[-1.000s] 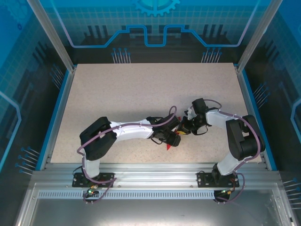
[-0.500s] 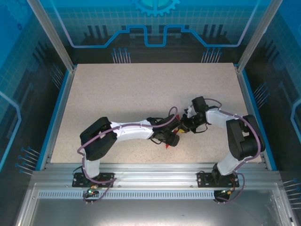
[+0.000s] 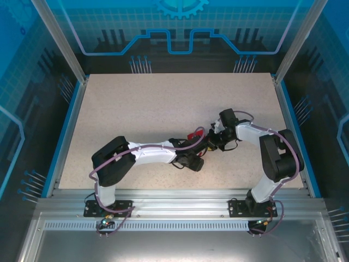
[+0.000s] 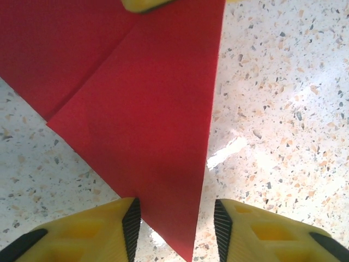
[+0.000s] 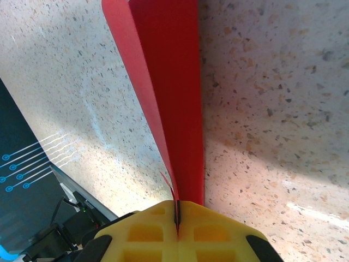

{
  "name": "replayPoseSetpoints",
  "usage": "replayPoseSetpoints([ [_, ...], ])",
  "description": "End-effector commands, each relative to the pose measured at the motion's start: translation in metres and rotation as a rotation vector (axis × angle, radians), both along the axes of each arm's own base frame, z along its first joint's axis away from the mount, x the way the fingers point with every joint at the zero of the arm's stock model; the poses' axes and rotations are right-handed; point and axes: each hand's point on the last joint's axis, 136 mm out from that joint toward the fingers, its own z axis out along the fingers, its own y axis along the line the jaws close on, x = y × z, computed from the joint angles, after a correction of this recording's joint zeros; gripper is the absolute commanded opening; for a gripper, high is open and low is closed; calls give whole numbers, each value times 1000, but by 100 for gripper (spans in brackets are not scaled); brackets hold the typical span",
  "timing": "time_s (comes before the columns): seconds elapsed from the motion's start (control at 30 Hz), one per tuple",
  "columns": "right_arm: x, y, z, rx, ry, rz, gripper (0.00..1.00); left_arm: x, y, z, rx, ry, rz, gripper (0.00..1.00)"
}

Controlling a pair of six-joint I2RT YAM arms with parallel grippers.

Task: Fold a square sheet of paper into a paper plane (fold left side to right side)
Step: Fold the wing for the fifth time at the center of the table.

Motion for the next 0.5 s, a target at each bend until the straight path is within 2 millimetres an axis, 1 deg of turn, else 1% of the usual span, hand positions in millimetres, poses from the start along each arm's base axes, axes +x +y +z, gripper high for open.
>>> replayPoseSetpoints([
  [0.0,-5,4,0,-17,16,34,7,5,-2,6,9,-34,-15,41],
  [0.3,-5,1,-2,-46,9,53,12,5,-3,3,20,-25,-17,30],
  [0.37,-5,0,-2,-52,5,57,15,5,-3,2,23,-22,-18,27],
  [0.47,-4,0,0,-55,-2,60,17,5,-2,0,28,-16,-13,22],
])
